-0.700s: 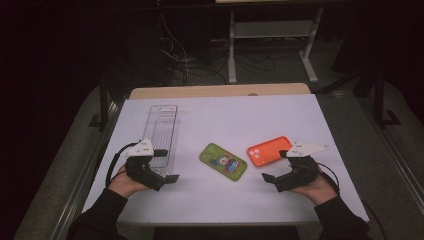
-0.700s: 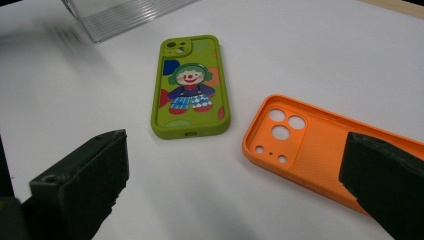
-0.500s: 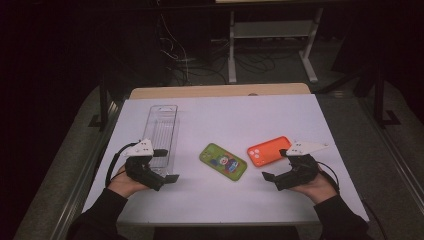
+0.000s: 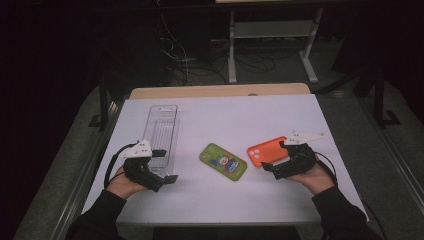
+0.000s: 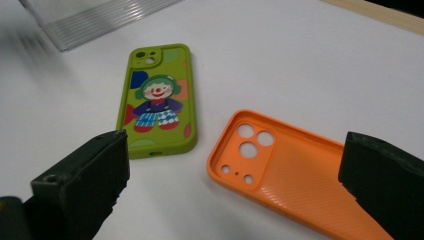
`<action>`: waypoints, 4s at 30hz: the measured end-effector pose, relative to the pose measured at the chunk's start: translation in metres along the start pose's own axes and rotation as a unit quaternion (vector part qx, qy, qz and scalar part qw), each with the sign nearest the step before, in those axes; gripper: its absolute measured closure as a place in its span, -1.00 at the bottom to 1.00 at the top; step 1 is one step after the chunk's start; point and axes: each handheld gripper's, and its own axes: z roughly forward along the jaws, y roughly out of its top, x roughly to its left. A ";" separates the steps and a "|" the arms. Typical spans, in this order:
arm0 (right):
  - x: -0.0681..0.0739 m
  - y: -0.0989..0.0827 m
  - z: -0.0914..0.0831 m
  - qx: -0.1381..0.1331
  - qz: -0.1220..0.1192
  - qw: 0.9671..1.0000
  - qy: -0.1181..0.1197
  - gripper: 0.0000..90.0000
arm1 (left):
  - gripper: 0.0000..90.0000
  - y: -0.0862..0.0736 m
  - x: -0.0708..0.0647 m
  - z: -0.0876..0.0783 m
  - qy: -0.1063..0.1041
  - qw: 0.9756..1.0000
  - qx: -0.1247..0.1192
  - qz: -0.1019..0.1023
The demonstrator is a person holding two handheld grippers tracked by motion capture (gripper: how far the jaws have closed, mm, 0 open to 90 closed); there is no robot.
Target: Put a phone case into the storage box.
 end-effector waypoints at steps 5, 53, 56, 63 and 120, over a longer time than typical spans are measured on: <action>-0.010 0.009 0.003 0.000 0.005 1.000 -0.005 -1.00 | -1.00 0.000 0.002 0.002 0.000 1.000 0.000 -0.011; -0.112 0.041 0.071 0.169 0.044 0.981 -0.088 0.84 | -1.00 0.001 0.002 0.002 -0.003 1.000 -0.002 0.001; -0.116 0.038 0.073 0.180 0.045 0.979 -0.086 0.95 | -1.00 0.001 0.002 0.001 0.000 1.000 -0.002 -0.004; -0.125 0.031 0.078 0.198 0.045 0.976 -0.083 0.96 | -1.00 0.000 0.002 0.001 0.004 1.000 0.001 -0.003; -0.071 -0.012 0.024 0.223 -0.015 0.974 -0.022 0.97 | -1.00 -0.002 0.001 -0.001 0.006 1.000 0.007 0.003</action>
